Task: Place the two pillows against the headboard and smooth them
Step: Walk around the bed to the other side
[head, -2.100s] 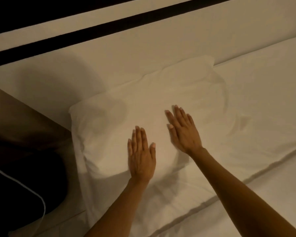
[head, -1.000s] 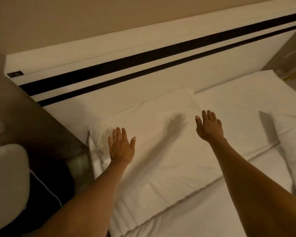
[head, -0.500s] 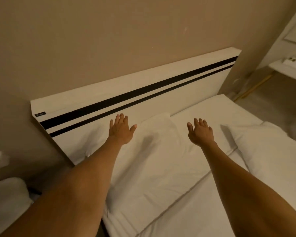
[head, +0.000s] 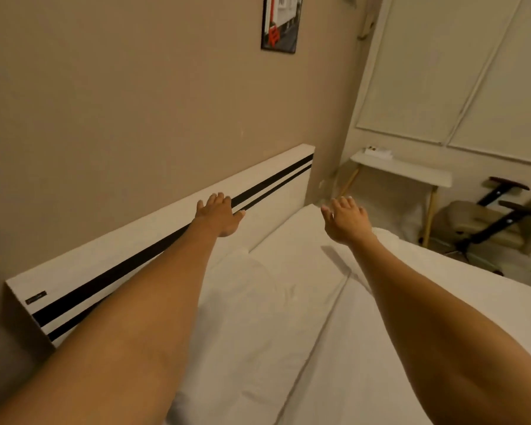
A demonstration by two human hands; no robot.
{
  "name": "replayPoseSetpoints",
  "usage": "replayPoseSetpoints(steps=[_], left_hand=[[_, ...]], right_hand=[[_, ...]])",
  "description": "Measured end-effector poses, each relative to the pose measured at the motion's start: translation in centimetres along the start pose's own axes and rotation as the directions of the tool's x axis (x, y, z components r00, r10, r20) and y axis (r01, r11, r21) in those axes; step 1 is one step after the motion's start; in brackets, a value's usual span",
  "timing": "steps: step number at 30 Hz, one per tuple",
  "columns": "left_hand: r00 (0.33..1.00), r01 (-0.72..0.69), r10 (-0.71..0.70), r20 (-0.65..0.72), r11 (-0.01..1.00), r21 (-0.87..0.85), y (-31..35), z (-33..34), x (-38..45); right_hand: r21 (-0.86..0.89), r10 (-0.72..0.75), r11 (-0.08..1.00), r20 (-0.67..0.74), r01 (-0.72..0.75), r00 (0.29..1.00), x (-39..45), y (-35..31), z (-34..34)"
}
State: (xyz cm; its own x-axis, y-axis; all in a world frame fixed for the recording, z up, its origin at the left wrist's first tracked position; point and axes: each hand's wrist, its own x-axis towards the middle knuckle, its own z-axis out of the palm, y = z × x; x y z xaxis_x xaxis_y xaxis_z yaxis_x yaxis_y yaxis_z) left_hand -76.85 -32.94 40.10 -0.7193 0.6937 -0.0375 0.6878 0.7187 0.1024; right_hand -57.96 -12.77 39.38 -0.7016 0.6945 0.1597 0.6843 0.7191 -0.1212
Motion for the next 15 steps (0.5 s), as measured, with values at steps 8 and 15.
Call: replayPoseSetpoints(steps=[8,15], left_hand=[[0.962,-0.273,0.271,-0.035,0.959,-0.075,9.8,-3.0,-5.6],[0.858,-0.513,0.514,0.015,0.857,-0.053,20.7,-1.4,-12.3]], right_hand=[[-0.066,0.275,0.959,-0.041,-0.277,0.961,-10.8,6.9,-6.0],[-0.125,0.512,0.849,-0.050,-0.514,0.857,-24.1,15.0,-9.6]])
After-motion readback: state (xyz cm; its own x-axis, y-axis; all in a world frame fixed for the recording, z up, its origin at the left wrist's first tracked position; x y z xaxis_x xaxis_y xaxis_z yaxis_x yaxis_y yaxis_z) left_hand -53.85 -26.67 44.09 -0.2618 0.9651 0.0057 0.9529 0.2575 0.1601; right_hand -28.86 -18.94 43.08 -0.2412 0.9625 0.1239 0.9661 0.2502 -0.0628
